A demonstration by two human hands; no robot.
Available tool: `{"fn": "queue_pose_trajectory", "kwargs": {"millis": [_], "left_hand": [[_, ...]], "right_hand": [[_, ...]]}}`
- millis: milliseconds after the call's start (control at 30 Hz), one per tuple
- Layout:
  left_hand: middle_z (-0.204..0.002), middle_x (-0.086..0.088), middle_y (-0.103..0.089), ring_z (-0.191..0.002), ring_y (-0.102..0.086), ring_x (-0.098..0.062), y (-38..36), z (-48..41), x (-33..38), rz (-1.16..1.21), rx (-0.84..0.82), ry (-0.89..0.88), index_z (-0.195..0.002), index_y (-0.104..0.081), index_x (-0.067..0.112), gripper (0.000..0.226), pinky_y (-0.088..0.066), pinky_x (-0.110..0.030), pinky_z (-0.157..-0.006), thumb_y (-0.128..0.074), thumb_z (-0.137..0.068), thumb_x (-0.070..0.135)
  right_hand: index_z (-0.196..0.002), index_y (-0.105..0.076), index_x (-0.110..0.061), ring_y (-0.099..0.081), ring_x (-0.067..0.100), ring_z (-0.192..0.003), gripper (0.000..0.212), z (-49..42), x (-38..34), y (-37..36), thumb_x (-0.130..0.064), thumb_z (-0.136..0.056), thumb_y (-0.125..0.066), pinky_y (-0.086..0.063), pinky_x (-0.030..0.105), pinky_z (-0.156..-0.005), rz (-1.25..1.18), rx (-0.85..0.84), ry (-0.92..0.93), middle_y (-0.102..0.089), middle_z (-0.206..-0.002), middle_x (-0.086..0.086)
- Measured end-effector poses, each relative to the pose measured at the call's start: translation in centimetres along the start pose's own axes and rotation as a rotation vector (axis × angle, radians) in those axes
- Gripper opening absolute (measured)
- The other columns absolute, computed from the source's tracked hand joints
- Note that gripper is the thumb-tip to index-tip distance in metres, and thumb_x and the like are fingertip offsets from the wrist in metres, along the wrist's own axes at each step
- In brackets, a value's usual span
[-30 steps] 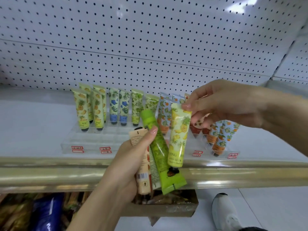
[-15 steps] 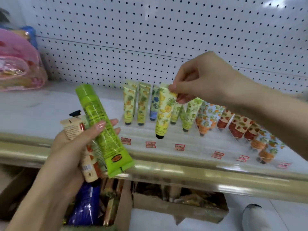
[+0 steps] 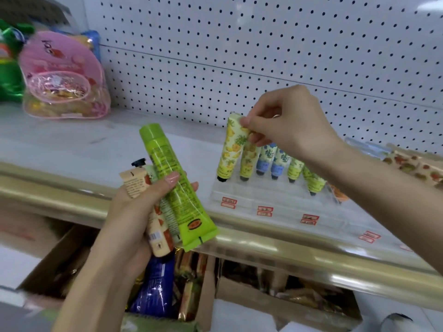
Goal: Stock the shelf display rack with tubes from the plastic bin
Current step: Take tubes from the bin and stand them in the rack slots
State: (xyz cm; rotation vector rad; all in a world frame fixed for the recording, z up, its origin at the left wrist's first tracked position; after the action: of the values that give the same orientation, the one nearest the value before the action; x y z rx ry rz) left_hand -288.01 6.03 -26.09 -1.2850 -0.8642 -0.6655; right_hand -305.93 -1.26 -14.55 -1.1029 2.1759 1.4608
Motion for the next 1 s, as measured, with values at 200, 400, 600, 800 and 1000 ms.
{"fn": "queue_pose_trajectory", "kwargs": {"millis": [200,400,600,800,1000], "left_hand": [[-0.086,-0.008,-0.076,-0.083,-0.074,-0.021,-0.1,0.1,0.1,0.003,-0.04,0.005,-0.097,-0.065,0.01,0.031,-0.06,-0.037,-0.059,-0.065,-0.066,0.016],[-0.087,-0.009,-0.076,-0.084,-0.074,-0.022,0.0,0.0,0.0,-0.011,-0.052,0.009,-0.096,-0.066,0.009,0.032,-0.06,-0.038,-0.06,-0.067,-0.065,0.015],[-0.089,-0.01,-0.076,-0.082,-0.074,-0.024,-0.3,0.0,-0.4,-0.041,-0.078,0.012,-0.096,-0.068,0.01,0.034,-0.06,-0.034,-0.059,-0.069,-0.063,0.015],[-0.093,-0.01,-0.076,-0.086,-0.073,-0.025,-0.4,-0.2,-0.8,-0.073,-0.095,0.016,-0.107,-0.066,0.014,0.048,-0.061,-0.037,-0.068,-0.071,-0.06,0.019],[-0.094,-0.01,-0.076,-0.088,-0.073,-0.027,-0.5,-0.3,-1.0,-0.098,-0.105,0.004,-0.105,-0.068,0.015,0.047,-0.061,-0.038,-0.071,-0.073,-0.058,0.021]], "right_hand": [[-0.076,-0.069,-0.003,-0.067,0.012,-0.053,0.014,0.1,0.1,-1.1,-0.014,-0.085,-0.07,-0.058,0.023,-0.059,0.029,-0.004,-0.01,-0.068,-0.062,0.007],[-0.072,-0.068,-0.008,-0.067,0.012,-0.053,0.014,0.2,0.7,-1.8,-0.015,-0.084,-0.07,-0.058,0.022,-0.059,0.058,-0.018,-0.065,-0.069,-0.06,0.005],[-0.075,-0.069,-0.008,-0.068,0.013,-0.055,0.01,0.0,0.6,-1.7,-0.013,-0.083,-0.07,-0.059,0.023,-0.061,0.084,-0.045,-0.109,-0.07,-0.063,0.006],[-0.075,-0.069,-0.008,-0.07,0.015,-0.059,0.007,-0.1,0.3,-1.5,-0.012,-0.081,-0.071,-0.06,0.032,-0.067,0.135,-0.067,-0.11,-0.071,-0.064,0.006],[-0.077,-0.069,-0.006,-0.07,0.017,-0.061,0.008,-0.2,0.3,-1.4,-0.011,-0.082,-0.07,-0.06,0.031,-0.068,0.133,-0.105,-0.106,-0.071,-0.065,0.007]]}}
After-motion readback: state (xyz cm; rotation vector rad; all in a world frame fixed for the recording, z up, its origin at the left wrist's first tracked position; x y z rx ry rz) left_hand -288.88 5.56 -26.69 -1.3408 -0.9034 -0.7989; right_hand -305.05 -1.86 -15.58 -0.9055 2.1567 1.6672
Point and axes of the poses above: each hand's wrist, its own z-axis away from the middle knuckle, its own y-axis out of the back of the hand, x = y × z, the point moved 3 cm from there along -z, towards the middle knuckle
